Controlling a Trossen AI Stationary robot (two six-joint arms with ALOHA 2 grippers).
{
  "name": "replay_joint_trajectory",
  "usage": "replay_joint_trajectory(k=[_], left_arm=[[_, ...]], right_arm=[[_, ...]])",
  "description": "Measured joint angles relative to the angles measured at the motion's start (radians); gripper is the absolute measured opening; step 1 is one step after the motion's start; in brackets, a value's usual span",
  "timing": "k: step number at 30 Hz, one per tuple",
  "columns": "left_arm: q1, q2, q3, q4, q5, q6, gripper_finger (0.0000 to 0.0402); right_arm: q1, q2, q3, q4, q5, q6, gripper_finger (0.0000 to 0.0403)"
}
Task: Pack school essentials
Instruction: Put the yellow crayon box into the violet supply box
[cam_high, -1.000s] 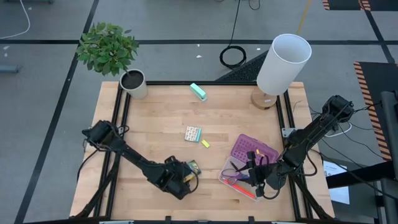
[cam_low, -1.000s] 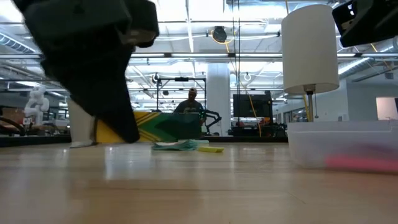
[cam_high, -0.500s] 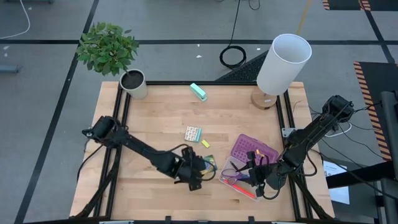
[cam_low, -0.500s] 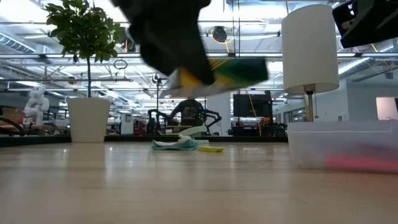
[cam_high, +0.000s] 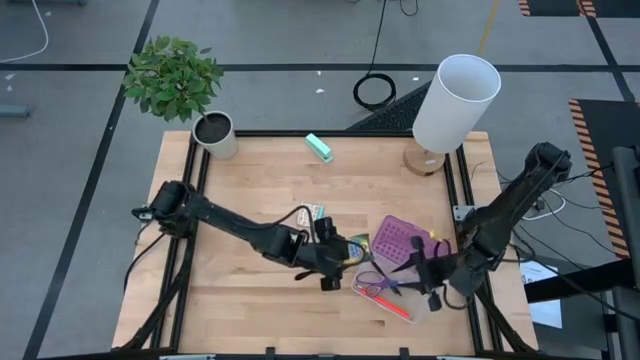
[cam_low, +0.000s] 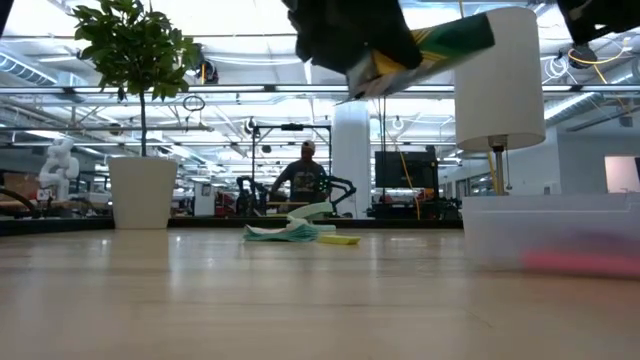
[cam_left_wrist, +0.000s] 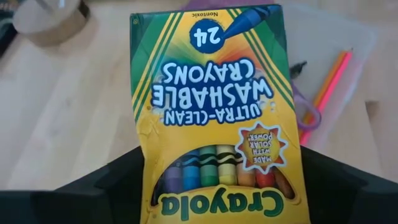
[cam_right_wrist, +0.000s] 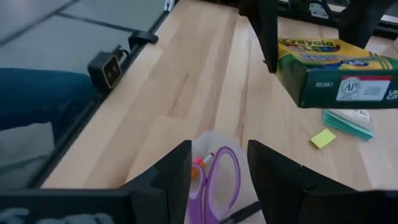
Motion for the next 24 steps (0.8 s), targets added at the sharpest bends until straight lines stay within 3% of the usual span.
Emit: replay_joint_trajectory(k=[13, 19, 24], left_arm=[[0.023, 0.030, 0.000, 0.204, 0.027, 0.075, 0.0326], [0.021, 0.051, 0.000, 0.232, 0.077, 0.057, 0.0326], [0.020, 0.052, 0.000, 0.224, 0.139, 0.021, 0.0326]], right_arm=[[0.047, -0.155, 0.000, -0.075, 0.060, 0.001, 0.0148], [0.085, -0.155, 0.000, -0.083, 0.139, -0.167, 0.0153], [0.086, -0.100, 0.000, -0.067, 0.220, -0.320, 0.0187]])
